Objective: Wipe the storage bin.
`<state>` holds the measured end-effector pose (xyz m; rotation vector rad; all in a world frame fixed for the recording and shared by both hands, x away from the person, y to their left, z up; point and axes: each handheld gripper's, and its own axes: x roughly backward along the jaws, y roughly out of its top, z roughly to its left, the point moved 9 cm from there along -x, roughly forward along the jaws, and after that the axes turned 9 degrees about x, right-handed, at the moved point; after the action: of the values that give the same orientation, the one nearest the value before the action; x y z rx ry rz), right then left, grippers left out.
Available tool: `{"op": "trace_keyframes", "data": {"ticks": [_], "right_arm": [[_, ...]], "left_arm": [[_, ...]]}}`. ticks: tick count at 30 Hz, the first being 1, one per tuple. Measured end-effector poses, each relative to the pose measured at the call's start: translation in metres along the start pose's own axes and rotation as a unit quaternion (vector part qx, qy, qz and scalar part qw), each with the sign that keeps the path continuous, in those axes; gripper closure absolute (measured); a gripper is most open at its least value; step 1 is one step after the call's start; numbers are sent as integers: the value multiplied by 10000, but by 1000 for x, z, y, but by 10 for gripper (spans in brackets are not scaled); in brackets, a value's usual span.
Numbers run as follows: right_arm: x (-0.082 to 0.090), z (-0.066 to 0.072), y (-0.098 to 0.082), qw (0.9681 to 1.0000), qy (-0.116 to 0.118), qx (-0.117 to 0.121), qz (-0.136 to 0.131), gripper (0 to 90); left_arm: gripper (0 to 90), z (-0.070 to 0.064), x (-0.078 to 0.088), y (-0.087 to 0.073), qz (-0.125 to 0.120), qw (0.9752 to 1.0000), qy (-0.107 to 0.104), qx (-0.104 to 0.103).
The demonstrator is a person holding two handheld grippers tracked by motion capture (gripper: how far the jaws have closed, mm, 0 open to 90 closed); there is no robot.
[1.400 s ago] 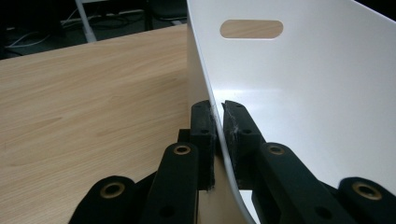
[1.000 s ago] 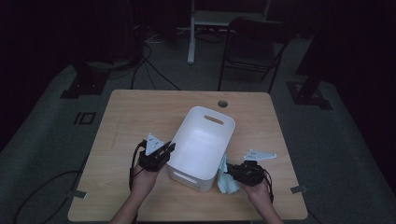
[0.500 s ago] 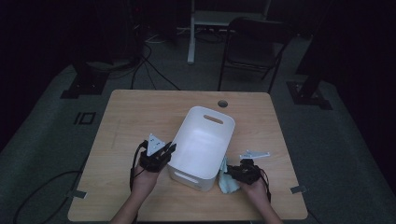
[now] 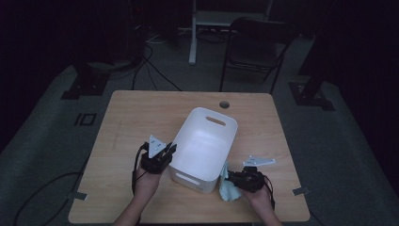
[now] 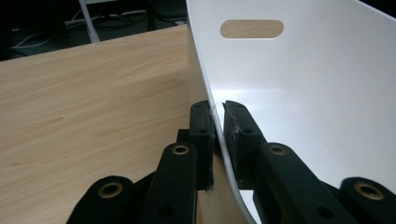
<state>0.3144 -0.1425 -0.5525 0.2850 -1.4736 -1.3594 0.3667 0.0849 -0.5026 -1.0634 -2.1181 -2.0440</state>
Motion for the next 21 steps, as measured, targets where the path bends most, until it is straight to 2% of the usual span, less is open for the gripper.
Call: {"op": "trace_keyframes", "data": {"ticks": [1, 2, 4, 5, 7, 10, 11, 14, 16, 19, 21], "right_arm": [[5, 5, 4, 9999, 72, 24, -101, 826], [13, 15, 11, 9992, 215, 54, -319, 824], [23, 27, 20, 9977, 291, 259, -552, 772], [24, 31, 23, 9971, 230, 366, -623, 746], [23, 34, 24, 9968, 22, 497, -620, 767], [20, 31, 22, 9973, 211, 290, -647, 782], [18, 28, 21, 9977, 202, 250, -601, 790], [14, 24, 17, 9983, 120, 344, -457, 795], [12, 20, 15, 9986, 148, 247, -448, 796], [7, 15, 10, 9993, 34, 239, -291, 797], [4, 11, 7, 9996, 59, 160, -226, 802]], "left_arm": [[820, 0, 0, 0, 1, 10000, 17, 3], [820, 0, 0, 0, 1, 10000, 13, 5], [820, -1, 0, 0, 6, 10000, 22, 9], [819, -1, 0, 0, 4, 10000, 24, 20], [820, -1, 0, -1, 13, 10000, -39, 75], [820, -3, 0, -1, 54, 9999, -134, -14], [820, -3, 0, -1, 52, 9998, -167, -20], [819, -3, 0, -1, 50, 9998, -194, -38], [818, -3, 0, -1, 49, 9998, -185, -37], [818, -3, 0, -1, 53, 9998, -187, -45], [818, -3, 0, -1, 54, 9998, -180, -52]]}}
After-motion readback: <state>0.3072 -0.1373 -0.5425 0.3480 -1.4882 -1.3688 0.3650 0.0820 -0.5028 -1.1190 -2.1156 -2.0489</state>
